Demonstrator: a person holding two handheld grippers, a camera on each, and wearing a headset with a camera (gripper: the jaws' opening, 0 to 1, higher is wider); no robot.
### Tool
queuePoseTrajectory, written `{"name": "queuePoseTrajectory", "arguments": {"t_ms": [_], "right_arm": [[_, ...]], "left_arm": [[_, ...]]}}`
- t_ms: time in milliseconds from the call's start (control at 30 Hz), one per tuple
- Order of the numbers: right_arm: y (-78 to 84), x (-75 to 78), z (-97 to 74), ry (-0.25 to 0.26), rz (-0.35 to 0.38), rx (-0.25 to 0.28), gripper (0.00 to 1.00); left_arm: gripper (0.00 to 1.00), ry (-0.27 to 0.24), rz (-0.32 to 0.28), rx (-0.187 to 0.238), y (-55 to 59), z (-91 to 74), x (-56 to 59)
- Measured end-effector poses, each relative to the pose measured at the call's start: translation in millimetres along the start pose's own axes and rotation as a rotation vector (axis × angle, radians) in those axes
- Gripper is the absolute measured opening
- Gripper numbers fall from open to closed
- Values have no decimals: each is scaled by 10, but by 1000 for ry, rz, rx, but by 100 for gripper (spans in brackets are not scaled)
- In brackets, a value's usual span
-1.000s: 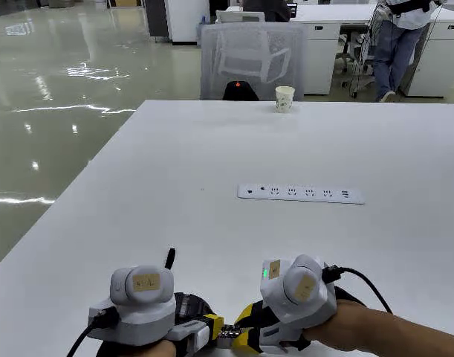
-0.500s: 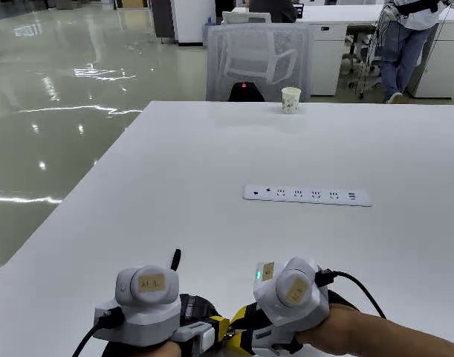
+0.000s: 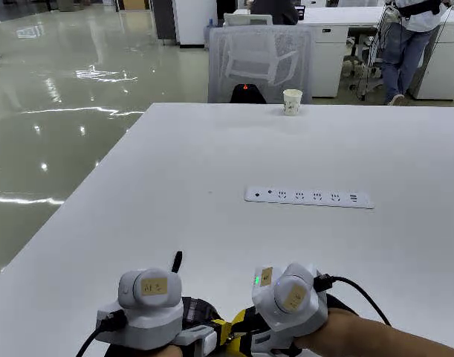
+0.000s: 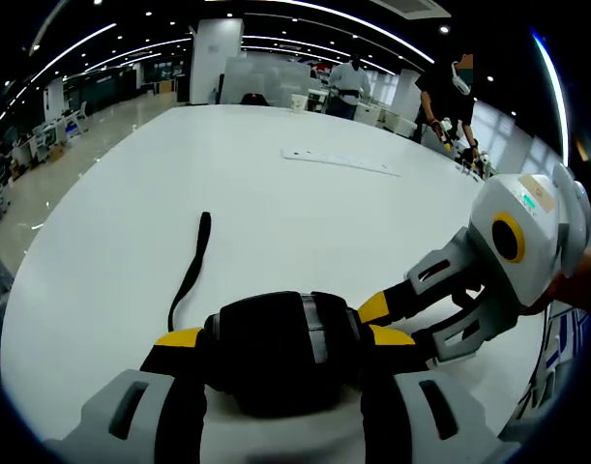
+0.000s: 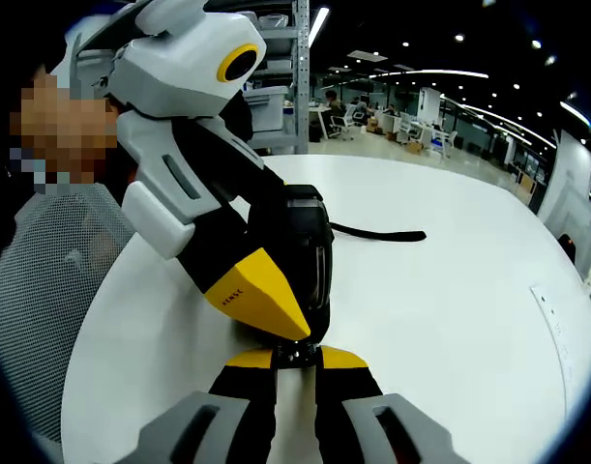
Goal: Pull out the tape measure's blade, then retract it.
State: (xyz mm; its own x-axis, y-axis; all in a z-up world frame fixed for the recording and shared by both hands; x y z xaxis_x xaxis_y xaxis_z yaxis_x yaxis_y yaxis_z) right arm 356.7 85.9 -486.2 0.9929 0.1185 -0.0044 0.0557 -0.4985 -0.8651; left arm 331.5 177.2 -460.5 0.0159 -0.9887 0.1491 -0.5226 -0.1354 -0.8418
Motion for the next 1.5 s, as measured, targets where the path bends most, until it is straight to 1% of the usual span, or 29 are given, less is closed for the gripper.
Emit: {"name": "queuePoseTrajectory", "arguments": {"t_ms": [267, 533, 733, 833, 967, 1133, 1500], "right_arm": [[1, -3, 3, -2, -11, 1, 12], [2, -4, -1, 13, -8, 4, 12], [-6, 7, -14, 24, -5, 7, 14], [-13, 6, -26, 33, -3, 10, 15], [-17, 9, -51, 42, 1, 13, 16], [-25, 10, -117, 54, 4, 16, 18], [2, -30, -307, 95, 13, 17, 23]], "left_arm": [[61, 4, 6, 2, 3, 0, 11], [62, -2, 1, 6, 2, 6, 10], [62, 5, 3, 9, 5, -2, 12], [62, 8, 1, 3, 17, -3, 13], [62, 11, 17, -12, 60, -26, 10], [64, 16, 27, -18, 94, -62, -6], [67, 35, 40, -9, 103, -162, -11]]}}
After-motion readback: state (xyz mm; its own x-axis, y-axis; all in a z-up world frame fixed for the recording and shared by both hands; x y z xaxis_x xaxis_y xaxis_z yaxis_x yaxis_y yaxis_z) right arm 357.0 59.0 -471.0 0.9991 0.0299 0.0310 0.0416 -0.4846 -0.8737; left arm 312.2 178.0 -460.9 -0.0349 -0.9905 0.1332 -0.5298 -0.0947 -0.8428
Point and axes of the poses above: the centre of the closed fingertips' face, and the gripper's own axes: z roughly forward along the fingers, x roughly to its right, y roughly out of its underside, the point moved 5 cm from there along -z, roughly backward along the fingers, and after that the axes turned 13 degrees about x, right-handed, at the moved point
